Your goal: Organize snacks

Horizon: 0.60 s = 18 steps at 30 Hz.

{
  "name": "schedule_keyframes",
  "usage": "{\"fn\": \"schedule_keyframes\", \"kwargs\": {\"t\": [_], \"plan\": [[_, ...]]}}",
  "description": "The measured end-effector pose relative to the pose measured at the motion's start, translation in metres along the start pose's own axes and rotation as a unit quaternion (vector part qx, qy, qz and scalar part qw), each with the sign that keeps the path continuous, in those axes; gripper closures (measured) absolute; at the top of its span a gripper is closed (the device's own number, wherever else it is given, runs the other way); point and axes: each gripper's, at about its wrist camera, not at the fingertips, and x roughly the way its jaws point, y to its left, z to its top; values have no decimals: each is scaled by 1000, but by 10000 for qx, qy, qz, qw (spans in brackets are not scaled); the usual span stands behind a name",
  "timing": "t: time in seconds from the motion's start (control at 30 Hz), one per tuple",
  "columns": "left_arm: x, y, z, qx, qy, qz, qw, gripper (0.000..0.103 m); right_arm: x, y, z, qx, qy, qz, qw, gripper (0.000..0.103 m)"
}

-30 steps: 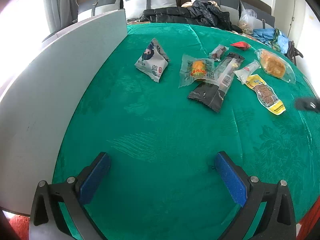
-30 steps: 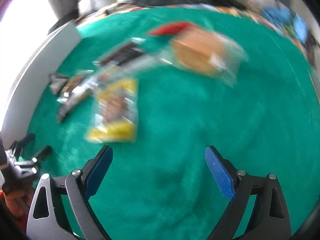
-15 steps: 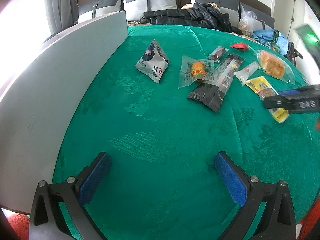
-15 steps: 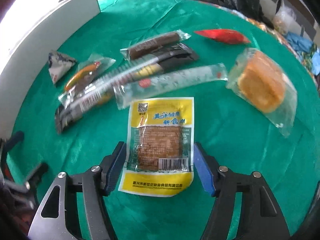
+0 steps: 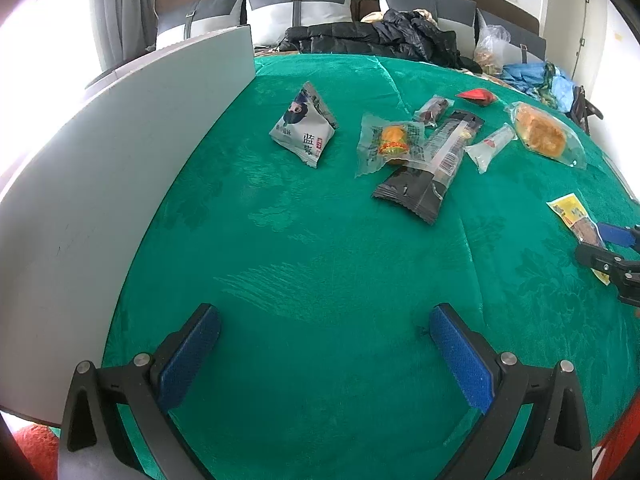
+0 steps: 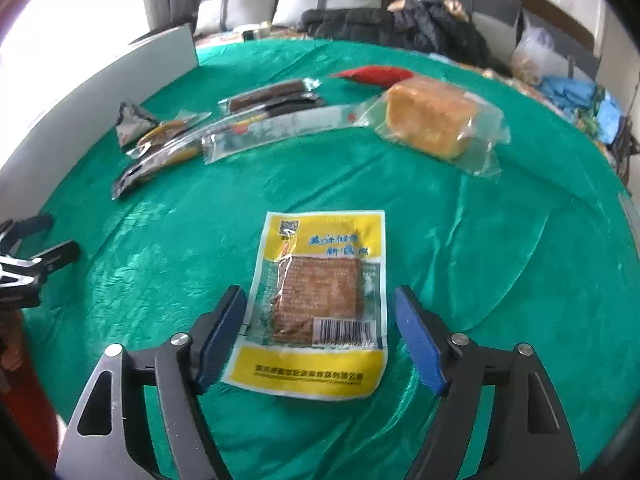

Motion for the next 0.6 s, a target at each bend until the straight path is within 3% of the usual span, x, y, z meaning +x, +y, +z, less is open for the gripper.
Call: {"fn": "schedule_keyframes", "kwargs": {"t": [0.2, 0.33, 0.5, 0.6], "plan": [[2, -1, 9, -61, 222, -52, 9997, 0, 4, -3, 3, 27, -93, -20, 10000, 17], [7, 9, 46, -446, 165, -342, 9983, 1, 7, -5, 5, 35, -89, -17, 10000, 16], [32, 17, 114, -470, 36, -131, 9988, 11, 6, -5, 3, 37, -88, -9, 10000, 16], [60, 23, 134, -444, 214, 79, 9988, 31, 6, -5, 3, 38, -88, -7, 10000, 16]]}}
